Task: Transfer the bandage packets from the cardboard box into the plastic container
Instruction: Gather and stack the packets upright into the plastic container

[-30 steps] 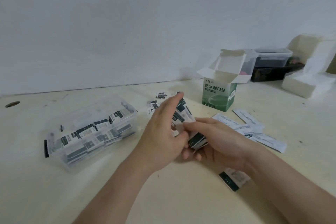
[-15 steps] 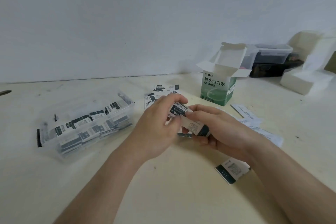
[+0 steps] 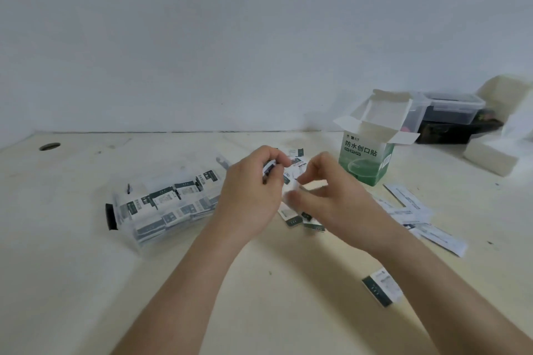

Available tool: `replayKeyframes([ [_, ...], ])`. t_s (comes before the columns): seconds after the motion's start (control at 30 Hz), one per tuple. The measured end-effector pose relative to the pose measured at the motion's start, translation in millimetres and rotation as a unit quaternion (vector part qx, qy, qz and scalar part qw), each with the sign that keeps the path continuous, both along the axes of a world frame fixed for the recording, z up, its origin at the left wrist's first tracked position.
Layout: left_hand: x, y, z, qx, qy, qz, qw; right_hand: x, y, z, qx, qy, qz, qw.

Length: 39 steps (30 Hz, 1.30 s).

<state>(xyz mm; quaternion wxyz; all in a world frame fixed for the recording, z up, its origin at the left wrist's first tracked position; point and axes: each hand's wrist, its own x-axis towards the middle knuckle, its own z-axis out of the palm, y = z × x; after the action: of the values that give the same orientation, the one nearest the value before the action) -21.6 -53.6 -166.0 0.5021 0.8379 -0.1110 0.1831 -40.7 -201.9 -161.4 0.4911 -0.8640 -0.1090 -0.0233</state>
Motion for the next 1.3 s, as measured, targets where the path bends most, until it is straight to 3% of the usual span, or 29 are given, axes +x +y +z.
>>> replayKeyframes([
  [0.07,-2,0,5,0.049,-0.006,0.018,0.999,-1,4,0,-0.224,-0.172,-0.012,0.959],
  [0.13,-5,4,12,0.068,0.008,0.024,0.997,-3,13,8,-0.260,-0.215,0.021,0.941],
  [0.23,-8,13,25,0.052,0.020,0.019,0.998,1,26,17,-0.160,-0.179,0.050,0.969],
  [0.33,-16,32,37,-0.060,0.070,-0.069,0.993,8,24,21,0.067,-0.027,0.066,0.995],
  [0.43,-31,51,41,0.020,0.054,-0.134,0.989,5,27,24,0.273,0.142,0.139,0.941],
  [0.5,-40,55,41,0.100,0.063,-0.161,0.980,2,32,25,0.337,0.193,0.177,0.905],
  [0.57,-43,55,38,0.138,0.048,-0.171,0.974,1,39,27,0.349,0.207,0.204,0.891],
  [0.73,-40,62,40,0.131,0.001,-0.165,0.978,2,47,30,0.342,0.211,0.207,0.892],
  [1.0,-41,82,42,0.226,-0.057,-0.103,0.967,4,66,33,0.362,0.229,0.231,0.874],
  [1.17,-36,113,42,0.152,-0.029,-0.119,0.981,13,93,40,0.325,0.223,0.252,0.884],
  [1.3,-29,157,46,0.042,0.016,-0.062,0.997,27,124,56,0.236,0.181,0.208,0.932],
])
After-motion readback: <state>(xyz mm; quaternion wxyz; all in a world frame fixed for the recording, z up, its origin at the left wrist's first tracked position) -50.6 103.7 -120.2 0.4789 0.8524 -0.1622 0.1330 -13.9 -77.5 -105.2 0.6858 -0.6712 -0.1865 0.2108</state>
